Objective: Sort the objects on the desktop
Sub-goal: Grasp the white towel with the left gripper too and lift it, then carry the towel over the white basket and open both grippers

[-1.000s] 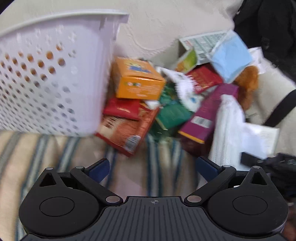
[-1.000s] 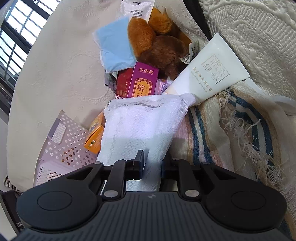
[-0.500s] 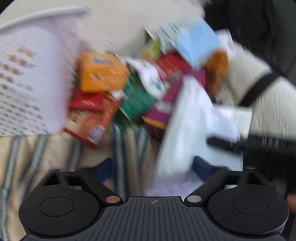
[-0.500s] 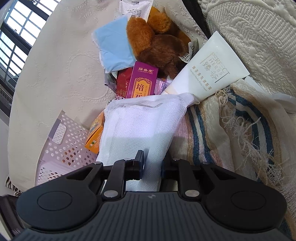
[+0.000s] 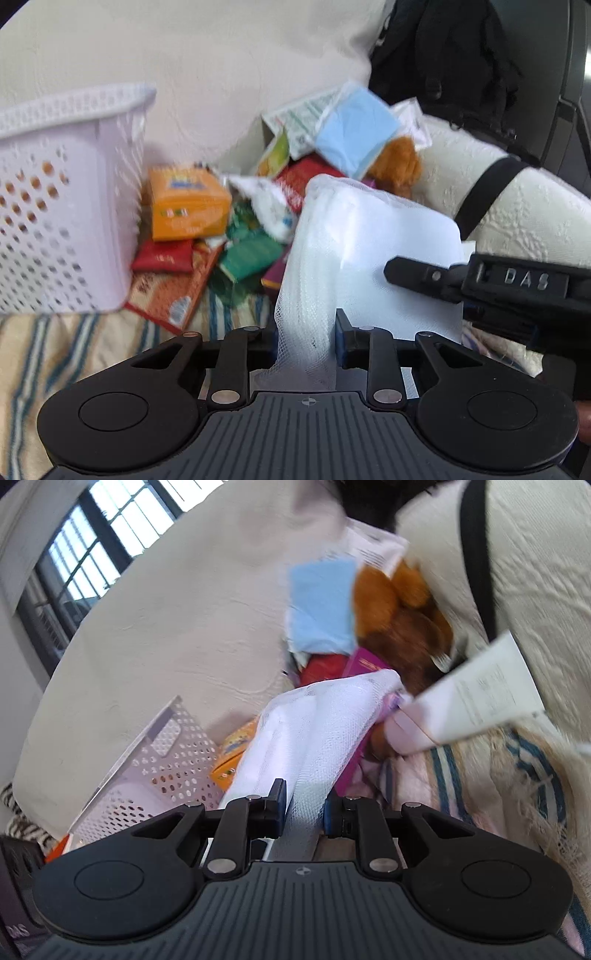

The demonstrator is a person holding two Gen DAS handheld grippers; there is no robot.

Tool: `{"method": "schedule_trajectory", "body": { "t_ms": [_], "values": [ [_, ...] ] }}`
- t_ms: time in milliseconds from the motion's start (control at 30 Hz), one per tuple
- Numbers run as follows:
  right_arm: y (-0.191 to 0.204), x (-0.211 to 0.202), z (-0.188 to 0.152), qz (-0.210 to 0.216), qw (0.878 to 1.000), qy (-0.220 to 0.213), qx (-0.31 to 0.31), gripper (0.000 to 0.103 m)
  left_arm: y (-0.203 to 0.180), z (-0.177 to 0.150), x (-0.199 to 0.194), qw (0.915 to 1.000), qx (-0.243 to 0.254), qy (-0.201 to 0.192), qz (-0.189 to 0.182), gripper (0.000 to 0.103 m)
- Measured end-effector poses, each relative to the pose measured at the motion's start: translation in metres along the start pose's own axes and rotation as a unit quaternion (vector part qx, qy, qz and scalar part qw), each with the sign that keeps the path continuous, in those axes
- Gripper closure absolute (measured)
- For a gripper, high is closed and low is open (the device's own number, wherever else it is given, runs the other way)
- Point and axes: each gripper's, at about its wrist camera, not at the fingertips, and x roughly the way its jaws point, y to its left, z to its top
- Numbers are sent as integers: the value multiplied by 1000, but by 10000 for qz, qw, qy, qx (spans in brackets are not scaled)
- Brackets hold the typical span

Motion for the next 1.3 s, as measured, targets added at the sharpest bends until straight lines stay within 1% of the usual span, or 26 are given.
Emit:
{"method": "schedule_trajectory", "body": {
  "t_ms": [167,267,367,467,533,600,733,900,1033,1133,1200,1233,1267,1300],
  "values": [
    [8,-11,0,89,9999,-75,-32,80,5,7,-16,9998,-142,-127,-48,78],
    [16,-16,5,170,9998,-106,9,80,2,12,-30,9995,-92,-285,33,78],
    [35,-15,16,298,9995,-107,-89,80,5,23,-49,9986,-147,-478,170,78],
    [66,-8,29,513,9983,-129,-261,80,17,40,-70,9965,-346,-700,305,78],
    [89,0,41,704,9967,-120,-392,80,27,55,-85,9944,-340,-874,487,77],
    [115,13,51,876,9944,-111,-578,80,36,74,-98,9918,-269,-1001,752,77],
    [164,41,72,1204,9892,-124,-833,80,59,111,-120,9848,-184,-1222,1224,77],
    [211,74,88,1403,9826,-99,-1217,80,97,146,-130,9783,-356,-1314,1560,75],
    [231,107,91,1387,9812,65,-1338,80,117,155,-118,9732,-435,-1270,1867,74],
    [238,132,83,1208,9813,228,-1479,78,136,156,-98,9725,-659,-1043,1976,72],
    [236,150,74,988,9818,407,-1573,76,148,152,-80,9722,-806,-790,2054,72],
    [234,162,68,832,9818,532,-1625,71,153,150,-69,9723,-864,-620,2080,71],
    [231,172,63,661,9816,632,-1675,69,158,148,-58,9725,-915,-428,2098,71],
    [226,181,58,528,9815,710,-1699,65,162,144,-50,9723,-967,-266,2110,69]
  ]
}}
